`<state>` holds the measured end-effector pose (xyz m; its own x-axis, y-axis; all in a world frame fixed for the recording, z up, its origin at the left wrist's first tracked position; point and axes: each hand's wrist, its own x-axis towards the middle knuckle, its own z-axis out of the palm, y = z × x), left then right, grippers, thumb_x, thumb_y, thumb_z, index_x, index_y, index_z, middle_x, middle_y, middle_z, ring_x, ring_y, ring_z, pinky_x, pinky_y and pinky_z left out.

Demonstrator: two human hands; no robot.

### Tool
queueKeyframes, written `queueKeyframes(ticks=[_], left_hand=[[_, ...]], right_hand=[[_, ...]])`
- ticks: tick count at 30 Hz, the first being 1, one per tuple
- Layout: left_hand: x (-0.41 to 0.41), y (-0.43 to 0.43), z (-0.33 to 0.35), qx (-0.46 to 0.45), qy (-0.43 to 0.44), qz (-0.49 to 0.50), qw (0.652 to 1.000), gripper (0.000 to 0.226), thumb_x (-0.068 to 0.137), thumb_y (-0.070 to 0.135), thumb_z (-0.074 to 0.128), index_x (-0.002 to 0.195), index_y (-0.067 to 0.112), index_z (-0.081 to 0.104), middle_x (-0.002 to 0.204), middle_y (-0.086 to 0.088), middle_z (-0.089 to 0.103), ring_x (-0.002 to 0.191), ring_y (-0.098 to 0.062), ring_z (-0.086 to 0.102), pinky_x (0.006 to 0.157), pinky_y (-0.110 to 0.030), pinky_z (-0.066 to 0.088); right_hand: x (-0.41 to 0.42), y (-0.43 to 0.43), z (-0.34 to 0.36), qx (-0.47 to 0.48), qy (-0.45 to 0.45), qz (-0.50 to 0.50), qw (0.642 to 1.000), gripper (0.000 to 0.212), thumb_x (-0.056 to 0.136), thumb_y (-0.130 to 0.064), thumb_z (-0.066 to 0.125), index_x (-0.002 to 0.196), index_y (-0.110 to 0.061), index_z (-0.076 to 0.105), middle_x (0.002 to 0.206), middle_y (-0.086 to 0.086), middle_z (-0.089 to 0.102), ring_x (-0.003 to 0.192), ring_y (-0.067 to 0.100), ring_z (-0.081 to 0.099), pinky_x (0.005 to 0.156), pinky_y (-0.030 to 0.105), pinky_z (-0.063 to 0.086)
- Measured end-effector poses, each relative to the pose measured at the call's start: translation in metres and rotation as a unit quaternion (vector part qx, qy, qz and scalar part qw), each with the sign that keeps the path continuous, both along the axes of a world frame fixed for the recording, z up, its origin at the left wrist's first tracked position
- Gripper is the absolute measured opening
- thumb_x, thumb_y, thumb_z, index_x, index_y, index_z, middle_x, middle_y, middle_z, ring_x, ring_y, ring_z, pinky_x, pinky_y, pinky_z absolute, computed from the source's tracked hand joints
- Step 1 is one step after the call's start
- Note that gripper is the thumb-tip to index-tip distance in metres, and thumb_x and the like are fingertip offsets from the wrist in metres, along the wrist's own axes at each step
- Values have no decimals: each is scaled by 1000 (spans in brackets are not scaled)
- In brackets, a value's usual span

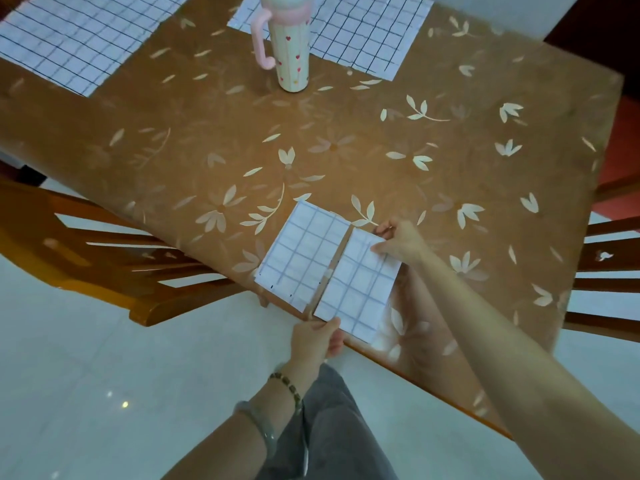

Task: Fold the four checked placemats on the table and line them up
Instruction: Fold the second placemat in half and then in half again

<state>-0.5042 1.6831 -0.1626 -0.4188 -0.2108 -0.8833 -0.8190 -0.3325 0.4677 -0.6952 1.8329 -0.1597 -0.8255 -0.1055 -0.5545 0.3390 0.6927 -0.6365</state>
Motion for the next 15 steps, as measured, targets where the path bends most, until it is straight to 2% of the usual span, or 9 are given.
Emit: queueKeyframes(ticks=[7,8,10,12,13,15], left_hand=[[-1,-5,1,-62,16,-57,996,26,85,21,71,64,5,70,57,-6,69,51,-15,59,58,-28,53],[0,-6,2,-78,22,-82,993,29,85,26,71,63,7,70,56,-4,68,51,-14,59,60,-28,55],[2,-10,6,-132,56,-151,978,37,86,37,68,59,11,68,51,-1,64,48,-9,56,58,-23,52],[7,-12,11,-236,120,-243,933,43,88,44,62,56,15,60,50,-1,57,47,-5,50,52,-16,43],[9,-13,13,-283,156,-289,901,42,90,45,60,57,18,55,51,1,54,48,-5,47,51,-15,40],[10,-13,16,-324,218,-364,846,34,93,42,55,64,24,51,55,7,50,54,-6,47,53,-13,38]], right_hand=[[4,-2,-6,27,30,12,999,31,70,-2,74,94,-12,58,75,-6,54,79,17,53,57,16,37],[4,-1,-6,39,43,16,998,32,70,-4,75,98,-9,59,80,-4,55,83,18,53,62,17,39],[9,3,-7,66,104,8,992,32,74,-11,71,104,-8,61,100,4,55,100,22,51,80,25,43],[20,7,-7,86,161,-9,983,27,80,-15,62,107,-10,61,118,10,50,114,29,44,95,34,39],[27,9,-6,90,180,-10,980,25,82,-14,59,106,-9,60,119,11,49,116,30,42,97,35,37],[46,11,-2,83,206,-3,975,22,82,-7,56,103,-10,62,109,10,51,110,30,44,91,26,33]])
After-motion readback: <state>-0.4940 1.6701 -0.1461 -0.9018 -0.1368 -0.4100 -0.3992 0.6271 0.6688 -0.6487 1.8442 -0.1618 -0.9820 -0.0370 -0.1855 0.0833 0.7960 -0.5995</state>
